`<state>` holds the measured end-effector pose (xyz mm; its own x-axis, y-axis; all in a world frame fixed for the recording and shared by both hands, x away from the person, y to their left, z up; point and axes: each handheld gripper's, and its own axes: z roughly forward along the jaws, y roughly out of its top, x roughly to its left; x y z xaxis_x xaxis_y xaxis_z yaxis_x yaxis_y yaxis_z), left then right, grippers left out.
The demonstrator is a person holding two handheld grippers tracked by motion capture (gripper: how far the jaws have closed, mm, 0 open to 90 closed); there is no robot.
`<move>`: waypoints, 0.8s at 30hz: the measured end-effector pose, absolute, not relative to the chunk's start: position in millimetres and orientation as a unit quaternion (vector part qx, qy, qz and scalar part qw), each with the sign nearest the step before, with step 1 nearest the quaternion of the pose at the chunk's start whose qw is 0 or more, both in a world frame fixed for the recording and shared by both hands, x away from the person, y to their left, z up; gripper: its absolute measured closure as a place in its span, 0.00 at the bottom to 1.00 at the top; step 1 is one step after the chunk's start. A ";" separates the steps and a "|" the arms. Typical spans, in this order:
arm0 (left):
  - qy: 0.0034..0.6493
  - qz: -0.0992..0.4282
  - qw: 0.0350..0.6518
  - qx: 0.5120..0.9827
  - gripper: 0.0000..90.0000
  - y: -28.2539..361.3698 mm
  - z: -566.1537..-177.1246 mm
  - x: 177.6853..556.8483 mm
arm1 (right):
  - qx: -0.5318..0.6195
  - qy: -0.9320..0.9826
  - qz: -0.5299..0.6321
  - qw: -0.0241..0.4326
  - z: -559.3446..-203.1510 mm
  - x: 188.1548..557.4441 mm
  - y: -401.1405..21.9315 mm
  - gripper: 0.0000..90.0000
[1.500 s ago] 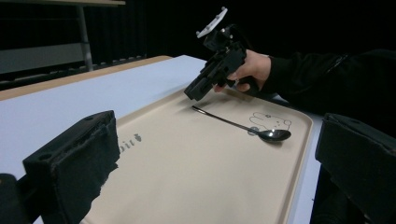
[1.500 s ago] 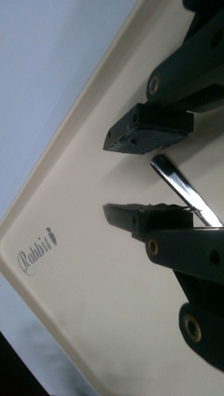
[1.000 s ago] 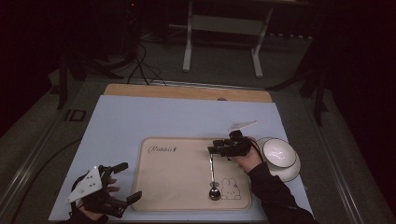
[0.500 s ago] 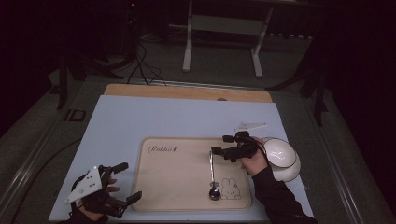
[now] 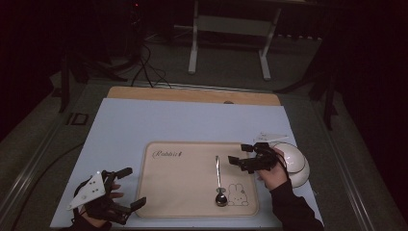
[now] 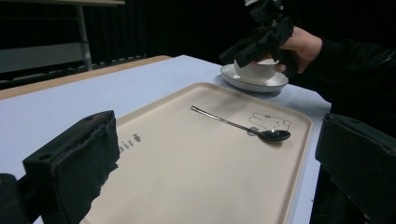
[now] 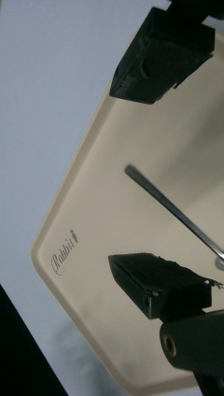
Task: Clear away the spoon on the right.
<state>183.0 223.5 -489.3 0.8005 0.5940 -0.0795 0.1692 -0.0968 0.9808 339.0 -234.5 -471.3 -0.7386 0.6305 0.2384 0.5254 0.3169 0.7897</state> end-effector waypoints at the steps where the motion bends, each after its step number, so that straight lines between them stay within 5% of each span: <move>1: 0.265 0.172 0.618 0.720 0.00 223.5 -489.2 182.9 | 0.359 0.808 0.463 0.060 -472.0 335.8 -237.0 0.18; 24: 0.266 0.171 0.618 0.720 0.00 223.4 -489.7 183.5 | 0.383 0.798 0.459 0.080 -492.2 283.7 -272.4 0.18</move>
<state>183.5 223.4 -489.7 0.7996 0.5948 -0.0830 0.1727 -0.0953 0.9804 283.7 -272.4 -492.2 -0.6938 0.6845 0.2236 0.5371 0.2851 0.7939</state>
